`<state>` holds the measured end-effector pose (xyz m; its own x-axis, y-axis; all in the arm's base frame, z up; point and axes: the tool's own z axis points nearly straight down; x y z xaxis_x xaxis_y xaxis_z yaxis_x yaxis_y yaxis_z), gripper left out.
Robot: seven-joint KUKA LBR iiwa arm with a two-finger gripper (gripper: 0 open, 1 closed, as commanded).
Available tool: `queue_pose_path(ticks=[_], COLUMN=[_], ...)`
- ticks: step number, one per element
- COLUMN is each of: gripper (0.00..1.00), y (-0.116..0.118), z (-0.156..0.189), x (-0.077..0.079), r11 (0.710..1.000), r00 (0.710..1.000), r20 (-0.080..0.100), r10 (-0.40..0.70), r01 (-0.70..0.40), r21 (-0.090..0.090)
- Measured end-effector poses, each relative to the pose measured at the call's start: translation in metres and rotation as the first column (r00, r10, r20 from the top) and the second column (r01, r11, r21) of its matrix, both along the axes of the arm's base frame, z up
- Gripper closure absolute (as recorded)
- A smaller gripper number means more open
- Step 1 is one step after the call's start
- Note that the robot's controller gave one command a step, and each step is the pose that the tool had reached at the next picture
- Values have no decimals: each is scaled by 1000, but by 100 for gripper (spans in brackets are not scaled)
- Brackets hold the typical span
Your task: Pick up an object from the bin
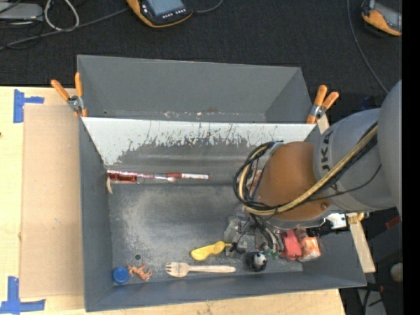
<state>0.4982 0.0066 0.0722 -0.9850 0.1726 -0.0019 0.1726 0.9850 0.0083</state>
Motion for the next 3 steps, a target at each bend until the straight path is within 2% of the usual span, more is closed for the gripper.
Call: queue_pose_path(ticks=[1,2,3], gripper=[100,100,100], y=[0,17,17], z=[0,-1,-1], x=[0,-6,-6], r11=[1000,997,997], r00=[1000,997,997], r20=[0,-1,-1], r10=[0,77,76], r01=[0,-77,-76], r21=[0,0,1])
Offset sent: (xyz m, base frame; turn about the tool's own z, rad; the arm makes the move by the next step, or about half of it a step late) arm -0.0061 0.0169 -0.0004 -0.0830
